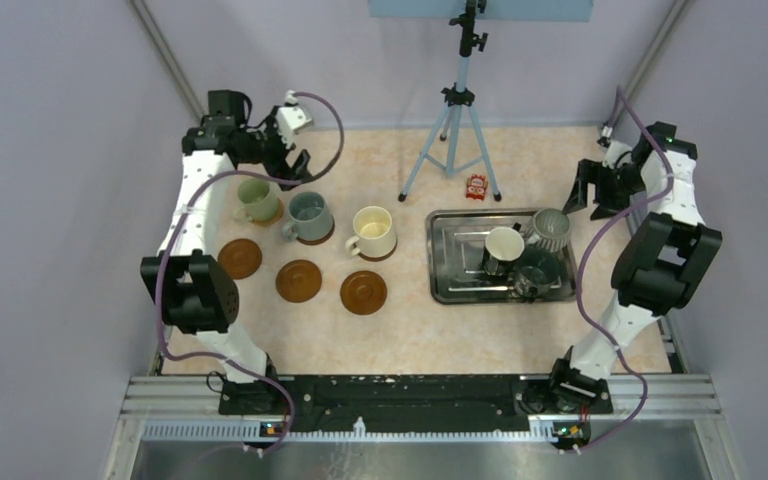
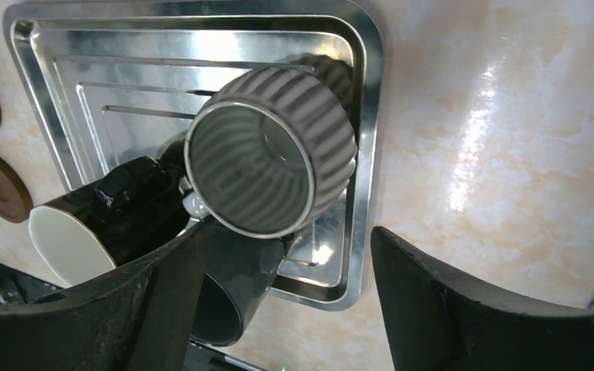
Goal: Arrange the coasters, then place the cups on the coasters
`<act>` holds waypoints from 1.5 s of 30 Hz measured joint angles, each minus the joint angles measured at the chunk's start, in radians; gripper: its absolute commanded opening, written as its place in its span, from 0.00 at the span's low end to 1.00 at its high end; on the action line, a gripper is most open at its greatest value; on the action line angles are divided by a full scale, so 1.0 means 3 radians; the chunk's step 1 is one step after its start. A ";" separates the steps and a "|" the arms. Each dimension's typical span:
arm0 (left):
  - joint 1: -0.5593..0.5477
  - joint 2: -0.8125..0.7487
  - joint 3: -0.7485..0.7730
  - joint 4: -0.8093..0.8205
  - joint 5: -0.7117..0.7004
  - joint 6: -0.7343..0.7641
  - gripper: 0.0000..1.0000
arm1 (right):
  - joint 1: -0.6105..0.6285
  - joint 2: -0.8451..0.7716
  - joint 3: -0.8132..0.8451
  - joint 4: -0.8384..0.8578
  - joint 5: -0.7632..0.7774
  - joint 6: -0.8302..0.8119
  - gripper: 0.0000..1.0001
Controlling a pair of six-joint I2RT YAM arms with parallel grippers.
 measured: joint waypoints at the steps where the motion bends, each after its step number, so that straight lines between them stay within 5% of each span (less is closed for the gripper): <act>1: -0.0118 -0.0056 -0.0062 0.0005 0.0003 -0.0027 0.94 | 0.0000 0.0024 -0.0001 0.0004 -0.0046 0.0024 0.77; 45: -0.1748 -0.0013 -0.0819 0.0567 0.0038 -0.0682 0.93 | 0.0454 0.0219 -0.0867 0.0688 -0.1026 0.0703 0.76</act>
